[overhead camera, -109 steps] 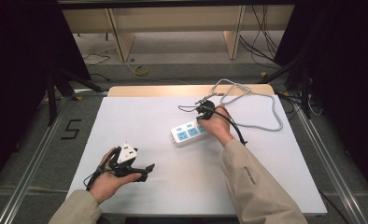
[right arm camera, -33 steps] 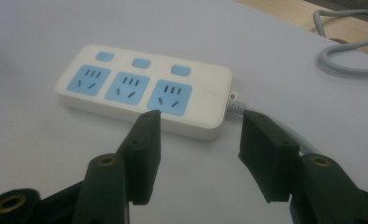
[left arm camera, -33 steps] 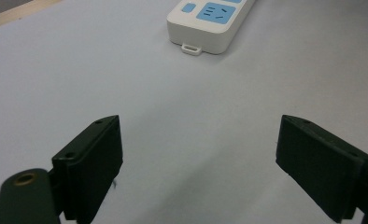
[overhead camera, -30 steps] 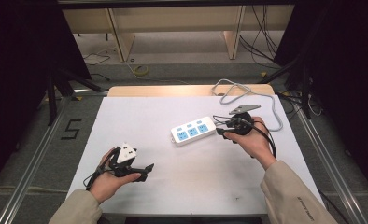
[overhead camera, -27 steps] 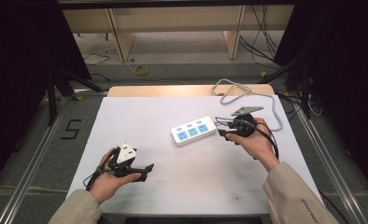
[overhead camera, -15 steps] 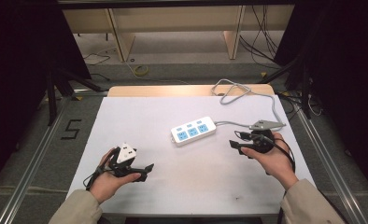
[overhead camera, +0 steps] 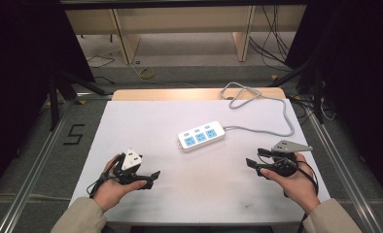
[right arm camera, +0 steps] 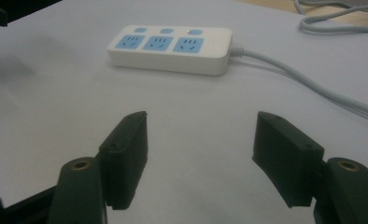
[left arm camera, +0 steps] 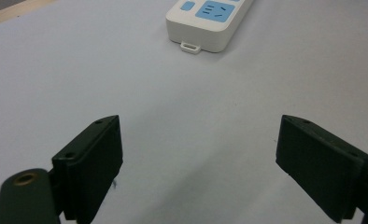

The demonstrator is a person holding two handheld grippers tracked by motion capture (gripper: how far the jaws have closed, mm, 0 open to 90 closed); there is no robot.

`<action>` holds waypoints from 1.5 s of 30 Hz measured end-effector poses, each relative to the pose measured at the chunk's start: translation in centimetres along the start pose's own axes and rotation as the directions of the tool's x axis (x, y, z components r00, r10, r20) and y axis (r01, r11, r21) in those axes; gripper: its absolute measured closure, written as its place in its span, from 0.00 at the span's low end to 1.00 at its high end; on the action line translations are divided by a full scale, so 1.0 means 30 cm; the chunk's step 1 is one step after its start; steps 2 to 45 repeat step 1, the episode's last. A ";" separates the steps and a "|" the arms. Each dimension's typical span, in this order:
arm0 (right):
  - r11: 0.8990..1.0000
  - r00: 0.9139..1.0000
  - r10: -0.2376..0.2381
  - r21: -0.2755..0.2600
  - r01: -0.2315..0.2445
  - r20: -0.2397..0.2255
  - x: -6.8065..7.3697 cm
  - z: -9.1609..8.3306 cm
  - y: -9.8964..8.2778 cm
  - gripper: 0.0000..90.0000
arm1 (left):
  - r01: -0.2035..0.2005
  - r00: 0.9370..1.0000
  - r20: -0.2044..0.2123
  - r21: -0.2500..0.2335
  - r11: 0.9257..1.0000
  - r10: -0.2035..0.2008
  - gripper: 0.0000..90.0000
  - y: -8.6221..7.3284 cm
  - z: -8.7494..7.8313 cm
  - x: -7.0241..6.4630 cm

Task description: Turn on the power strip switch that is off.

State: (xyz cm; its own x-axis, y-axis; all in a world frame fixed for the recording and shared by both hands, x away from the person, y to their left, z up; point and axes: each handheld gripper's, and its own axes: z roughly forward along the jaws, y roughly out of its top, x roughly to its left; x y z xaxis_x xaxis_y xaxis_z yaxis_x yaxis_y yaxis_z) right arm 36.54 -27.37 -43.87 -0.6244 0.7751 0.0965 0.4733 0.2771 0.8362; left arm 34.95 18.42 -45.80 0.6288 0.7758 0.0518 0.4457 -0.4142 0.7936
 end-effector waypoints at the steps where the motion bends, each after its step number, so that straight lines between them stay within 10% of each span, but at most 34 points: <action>1: 1.000 1.000 0.001 0.000 -0.001 0.001 -0.001 -0.002 -0.001 0.39 | 0.001 1.000 0.003 0.000 1.000 -0.001 0.16 0.000 0.000 0.000; 45: 1.000 1.000 0.001 0.000 -0.001 0.001 -0.001 -0.002 -0.001 0.39 | 0.001 1.000 0.003 0.000 1.000 -0.001 0.16 0.000 0.000 0.000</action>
